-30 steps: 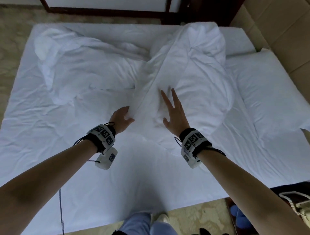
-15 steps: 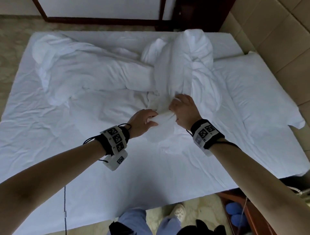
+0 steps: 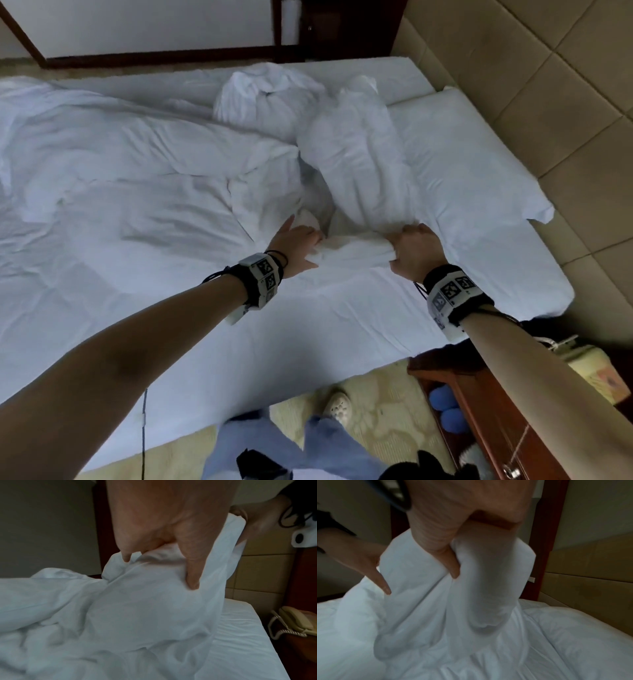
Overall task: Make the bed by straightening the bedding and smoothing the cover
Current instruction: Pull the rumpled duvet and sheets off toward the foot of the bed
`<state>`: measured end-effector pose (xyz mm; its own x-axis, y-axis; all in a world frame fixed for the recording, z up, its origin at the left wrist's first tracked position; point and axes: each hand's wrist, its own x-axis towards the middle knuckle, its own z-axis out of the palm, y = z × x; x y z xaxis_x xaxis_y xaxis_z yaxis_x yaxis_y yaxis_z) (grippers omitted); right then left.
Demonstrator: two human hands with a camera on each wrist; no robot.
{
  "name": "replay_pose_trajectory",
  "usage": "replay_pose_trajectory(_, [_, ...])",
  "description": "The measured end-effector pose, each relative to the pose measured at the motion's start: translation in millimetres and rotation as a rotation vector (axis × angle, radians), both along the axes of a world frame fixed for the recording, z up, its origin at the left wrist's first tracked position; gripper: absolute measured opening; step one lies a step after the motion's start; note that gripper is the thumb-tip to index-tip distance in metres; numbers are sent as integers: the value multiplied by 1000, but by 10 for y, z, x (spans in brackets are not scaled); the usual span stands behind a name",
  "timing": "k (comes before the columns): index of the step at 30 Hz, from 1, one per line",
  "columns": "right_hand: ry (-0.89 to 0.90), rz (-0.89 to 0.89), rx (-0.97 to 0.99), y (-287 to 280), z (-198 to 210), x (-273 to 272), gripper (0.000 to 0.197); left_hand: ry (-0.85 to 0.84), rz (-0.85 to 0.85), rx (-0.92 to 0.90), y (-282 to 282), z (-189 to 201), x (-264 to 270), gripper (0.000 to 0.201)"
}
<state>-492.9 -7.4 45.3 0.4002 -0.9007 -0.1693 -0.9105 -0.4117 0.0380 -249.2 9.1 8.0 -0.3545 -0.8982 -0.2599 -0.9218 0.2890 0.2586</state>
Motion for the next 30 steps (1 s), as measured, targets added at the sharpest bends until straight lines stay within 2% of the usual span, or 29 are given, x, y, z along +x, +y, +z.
replay_pose_trajectory(4, [32,-79,68,114,-115,-786,50,-23,-80,27,-20,-3,-787,36])
replay_pose_trajectory(8, [66,-181,111,142,-343,-1415,46,-35,-107,135,22,-85,-1388,39])
replay_pose_trajectory(10, [81,-250,218,144,-487,-1596,36,-90,-129,214,62,-130,-1601,39])
replay_pose_trajectory(12, [65,-309,380,150,-653,-1688,41,-138,-159,269,85,-178,-1721,43])
replay_pose_trajectory(15, [63,-275,528,112,-923,-1693,59,-198,-159,335,48,-285,-1716,54])
replay_pose_trajectory(18, [4,-221,580,37,-1139,-1609,60,-245,-88,420,-52,-390,-1593,69])
replay_pose_trajectory(20, [-93,-226,549,-23,-1245,-1554,60,-269,-15,467,-115,-477,-1455,78])
replay_pose_trajectory(22, [-173,-240,487,-110,-1335,-1523,69,-280,85,514,-180,-597,-1287,85])
replay_pose_trajectory(25, [-209,-320,415,-295,-1516,-1548,79,-246,266,537,-293,-794,-1036,80])
replay_pose_trajectory(28, [-164,-410,334,-498,-1681,-1630,58,-225,377,520,-421,-961,-880,66])
replay_pose_trajectory(30, [-152,-542,298,-640,-1768,-1707,45,-203,426,517,-501,-1090,-844,61])
